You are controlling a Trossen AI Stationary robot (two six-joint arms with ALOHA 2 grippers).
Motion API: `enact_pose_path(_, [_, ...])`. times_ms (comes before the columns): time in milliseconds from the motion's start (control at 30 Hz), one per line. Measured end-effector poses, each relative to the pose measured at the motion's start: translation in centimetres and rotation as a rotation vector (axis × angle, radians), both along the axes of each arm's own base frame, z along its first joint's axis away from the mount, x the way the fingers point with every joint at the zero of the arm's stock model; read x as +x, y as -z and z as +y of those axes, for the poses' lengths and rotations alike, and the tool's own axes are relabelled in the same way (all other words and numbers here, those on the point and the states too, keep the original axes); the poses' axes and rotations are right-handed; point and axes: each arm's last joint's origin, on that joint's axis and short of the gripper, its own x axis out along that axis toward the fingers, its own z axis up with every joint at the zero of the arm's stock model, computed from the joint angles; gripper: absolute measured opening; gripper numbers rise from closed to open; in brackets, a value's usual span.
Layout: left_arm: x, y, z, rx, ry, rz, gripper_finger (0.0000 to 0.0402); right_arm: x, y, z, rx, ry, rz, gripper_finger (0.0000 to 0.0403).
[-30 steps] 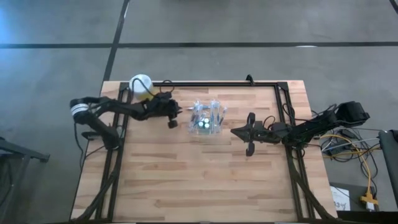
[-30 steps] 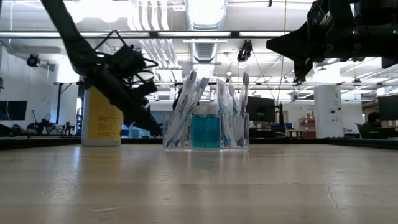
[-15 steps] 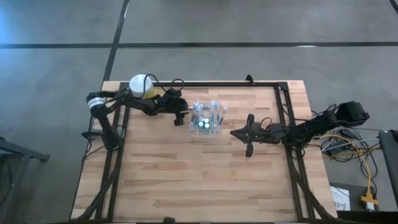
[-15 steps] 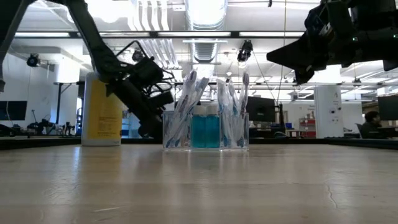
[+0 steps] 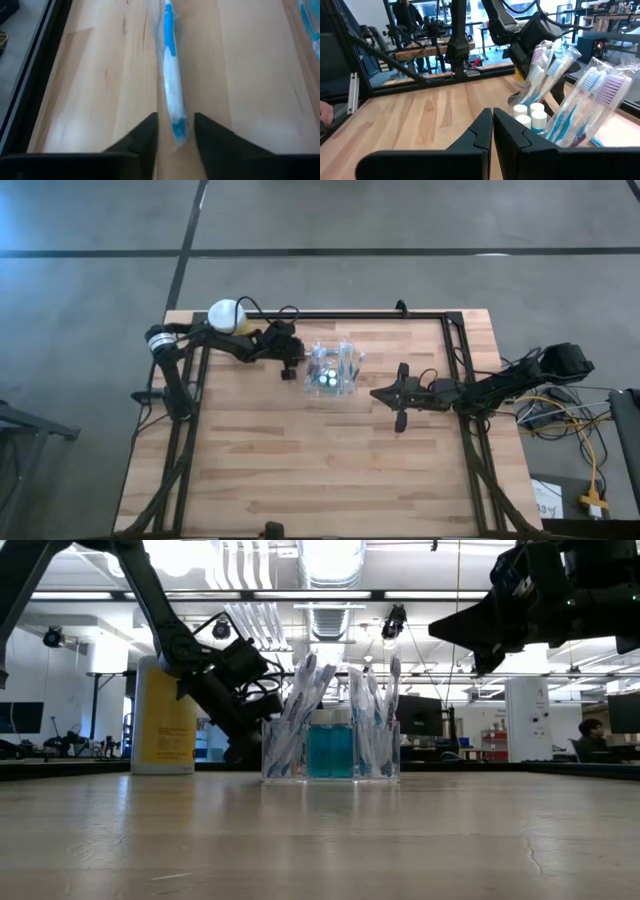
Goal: Pick & Place toothbrushing station
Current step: Put the blue toothbrush into the right section of the transparent organizer
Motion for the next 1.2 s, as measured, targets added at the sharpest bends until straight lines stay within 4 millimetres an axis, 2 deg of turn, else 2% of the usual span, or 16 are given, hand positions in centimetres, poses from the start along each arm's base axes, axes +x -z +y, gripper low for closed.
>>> enact_pose_path(200, [-0.2,0.1,-0.1,0.009,0.006,0.034,0.0016,0.0,-0.1,0.0,-0.003,0.001,-0.008,0.0013])
enact_pose_path(433, [-0.8,-1.2,0.2,0.041,-0.136,0.029,0.0004,0.0,-0.1,0.0,-0.010,0.001,-0.008,0.0013])
enact_pose_path(700, [-1.9,-6.3,-0.2,0.092,-0.302,-0.147,0.0002,0.0,-0.1,0.0,-0.010,0.001,-0.013,0.0013])
enact_pose_path(900, [-4.0,-11.1,-1.2,0.152,-0.438,-0.270,0.0001,0.0,-0.2,0.0,0.007,0.001,-0.017,0.0013])
enact_pose_path(1067, [-6.5,-15.0,-3.2,0.132,-0.452,-0.390,0.0001,0.0,-0.3,0.0,0.031,0.001,-0.037,0.0013])
enact_pose_path(1200, [-8.6,-18.0,-5.8,0.070,-0.388,-0.521,0.0001,0.0,-0.4,0.0,0.038,0.000,-0.051,0.0013])
